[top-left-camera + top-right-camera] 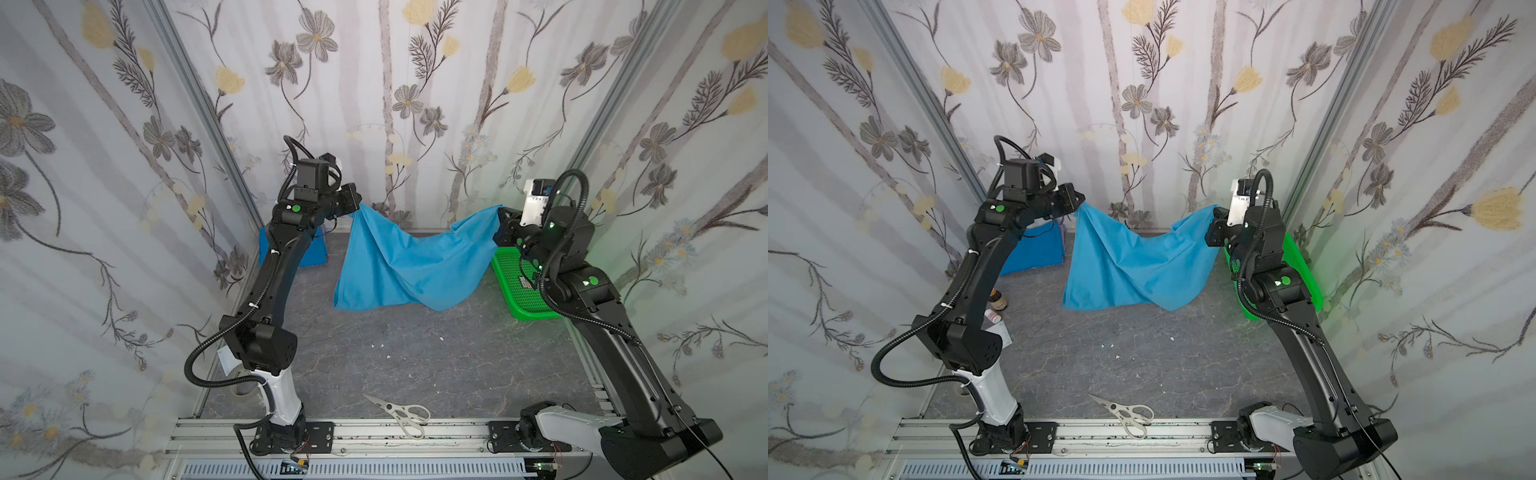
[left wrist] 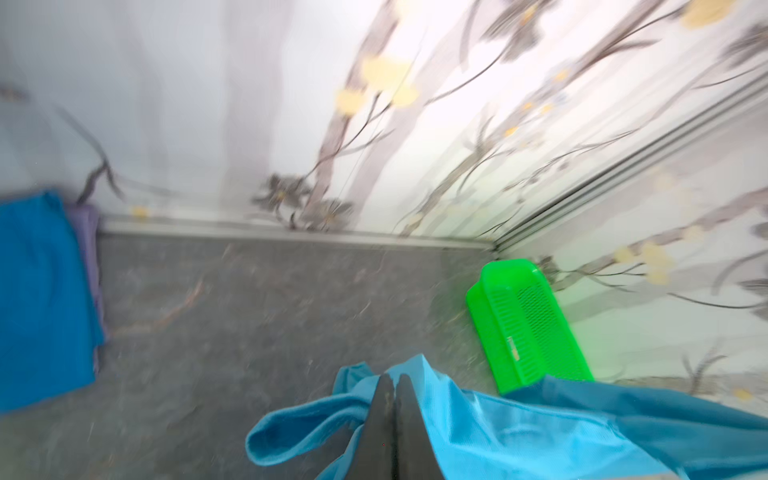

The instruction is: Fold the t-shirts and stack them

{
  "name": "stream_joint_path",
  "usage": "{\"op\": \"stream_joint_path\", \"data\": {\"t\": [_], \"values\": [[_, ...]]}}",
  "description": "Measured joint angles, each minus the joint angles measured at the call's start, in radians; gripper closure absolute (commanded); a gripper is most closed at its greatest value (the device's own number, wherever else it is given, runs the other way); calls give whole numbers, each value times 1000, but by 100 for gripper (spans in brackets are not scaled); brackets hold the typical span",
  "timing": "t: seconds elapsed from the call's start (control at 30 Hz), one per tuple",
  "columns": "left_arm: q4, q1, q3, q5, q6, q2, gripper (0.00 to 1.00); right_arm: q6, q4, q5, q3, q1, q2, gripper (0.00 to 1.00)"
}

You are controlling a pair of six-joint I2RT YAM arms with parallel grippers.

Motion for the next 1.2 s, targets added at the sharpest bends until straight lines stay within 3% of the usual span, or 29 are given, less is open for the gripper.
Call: {"op": "stream_joint_path", "data": {"t": [0.1, 0.3, 0.33, 0.37, 0.4, 0.43, 0.47, 0.57, 0.67, 0.83, 0.97, 1.0, 1.13, 1.2], "values": [[21, 1, -102, 36, 28, -126, 100, -30, 17, -48, 8, -3, -51, 100], [170, 5, -774, 10, 34, -507, 100, -30, 21, -66, -302, -5, -284, 100], [192, 6, -894, -13, 22, -564, 95, -16, 8, -66, -374, -5, -336, 100], [208, 6, -998, -29, 11, -616, 73, -5, 1, -65, -444, -5, -387, 100], [212, 7, -1100, -40, -9, -672, 32, 17, -18, -62, -516, -5, -446, 100], [232, 7, -1195, -47, -30, -729, 2, 42, -24, -61, -594, -4, -509, 100], [248, 7, -1275, -53, -51, -783, 0, 66, -34, -59, -657, -2, -560, 100], [243, 6, -1439, -98, -100, -937, 0, 146, -113, -37, -830, 10, -715, 100], [230, 15, -1475, -145, -124, -999, 0, 203, -182, -5, -858, 60, -737, 100], [254, 20, -1417, -114, -133, -842, 0, 250, -177, -5, -820, 86, -594, 100], [273, -5, -1411, -64, -144, -710, 1, 308, -154, -8, -898, 102, -597, 100], [282, -17, -1416, -56, -149, -684, 5, 329, -138, -2, -929, 107, -618, 100], [312, -63, -1433, -40, -160, -561, 39, 394, -106, 10, -1030, 118, -675, 100], [320, -77, -1425, -37, -164, -483, 42, 412, -92, 10, -1056, 127, -669, 100]]}}
